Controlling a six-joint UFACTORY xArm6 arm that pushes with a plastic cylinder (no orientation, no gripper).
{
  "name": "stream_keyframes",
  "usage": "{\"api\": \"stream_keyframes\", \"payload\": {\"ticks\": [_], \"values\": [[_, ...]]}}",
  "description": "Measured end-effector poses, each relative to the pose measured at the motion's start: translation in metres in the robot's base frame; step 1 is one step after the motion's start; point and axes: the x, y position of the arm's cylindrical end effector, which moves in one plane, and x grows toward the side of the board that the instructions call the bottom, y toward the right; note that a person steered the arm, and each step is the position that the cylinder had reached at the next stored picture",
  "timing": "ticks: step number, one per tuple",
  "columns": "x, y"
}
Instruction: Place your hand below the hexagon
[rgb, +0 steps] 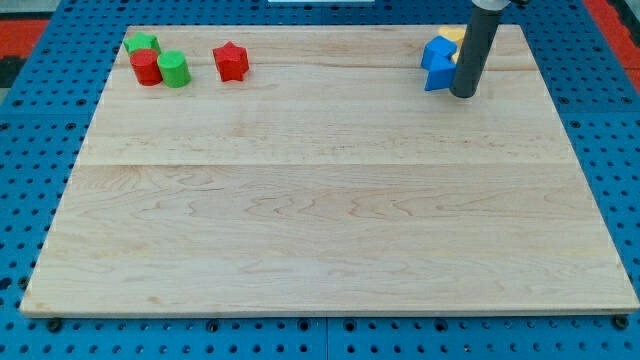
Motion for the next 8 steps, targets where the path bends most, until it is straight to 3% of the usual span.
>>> {"api": "stream_keyframes", "payload": {"ticks": [8], "values": [[0.0068,0.0013]]}}
